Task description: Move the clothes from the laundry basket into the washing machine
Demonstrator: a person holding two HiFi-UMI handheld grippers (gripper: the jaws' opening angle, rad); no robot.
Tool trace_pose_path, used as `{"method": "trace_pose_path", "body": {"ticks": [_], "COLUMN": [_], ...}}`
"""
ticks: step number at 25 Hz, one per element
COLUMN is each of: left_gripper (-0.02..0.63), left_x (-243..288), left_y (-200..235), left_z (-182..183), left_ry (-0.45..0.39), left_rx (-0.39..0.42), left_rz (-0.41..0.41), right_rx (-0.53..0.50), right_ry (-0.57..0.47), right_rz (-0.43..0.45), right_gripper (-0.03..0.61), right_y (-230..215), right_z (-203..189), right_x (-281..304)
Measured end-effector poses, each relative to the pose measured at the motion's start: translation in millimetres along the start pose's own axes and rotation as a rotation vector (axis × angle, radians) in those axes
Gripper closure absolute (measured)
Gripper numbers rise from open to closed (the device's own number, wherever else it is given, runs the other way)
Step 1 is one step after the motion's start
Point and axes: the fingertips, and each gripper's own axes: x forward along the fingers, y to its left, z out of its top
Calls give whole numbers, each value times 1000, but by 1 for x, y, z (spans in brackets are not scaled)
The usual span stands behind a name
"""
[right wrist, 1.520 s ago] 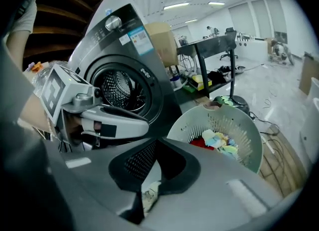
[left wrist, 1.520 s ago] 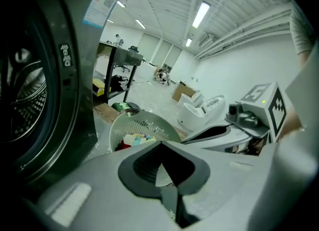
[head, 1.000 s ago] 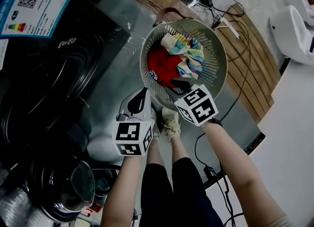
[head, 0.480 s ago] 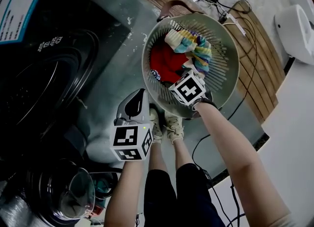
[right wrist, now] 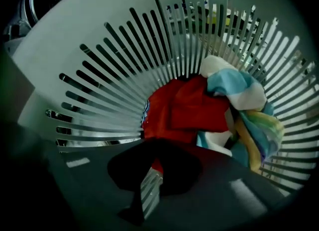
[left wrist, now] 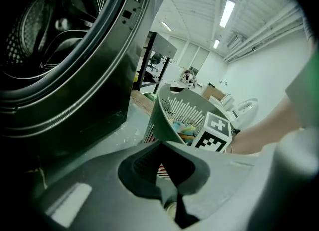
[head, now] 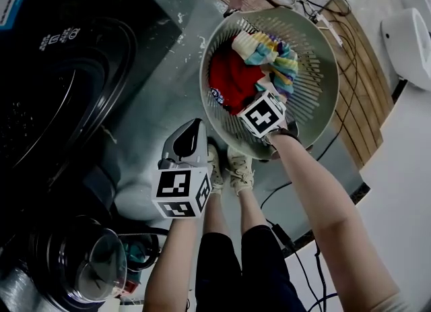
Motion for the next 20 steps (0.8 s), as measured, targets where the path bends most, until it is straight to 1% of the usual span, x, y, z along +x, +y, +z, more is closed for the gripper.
{"method": "trace_pose_path", "body": {"ticks": [2,4,7,10,13,16,18,20], "left_gripper": [613,612,548,478,434,405,386,370], "left_x": [-5,-11,-21,-33,-45,-55,-63,-74], "left_y": [-2,-7,-21,-39,-53,-66,-75,-85], "left_z": [-2,-2,1,12,28,44,52,62], "left_ry": [6,12,24,47,60,63,75,83], "left_rx": [2,11,32,50,71,105,129,150], "left_rz": [-7,-18,-45,-80,-106,-133,-150,-161], "right_rx": [33,70,95,105,127,160,188,210], "right_ry": [-22,-79,-155,-229,-311,-410,-460,-497], "right_rz": [-4,-14,-25,-31,-21,23,50,59], "right_gripper": [535,537,537,537,537,537,537,537], "right_y": [1,0,2,9,18,32,44,55], "right_z": [0,7,19,31,46,63,69,70], "right_x": [-13,-29,-61,-101,-145,-188,-217,-246]}}
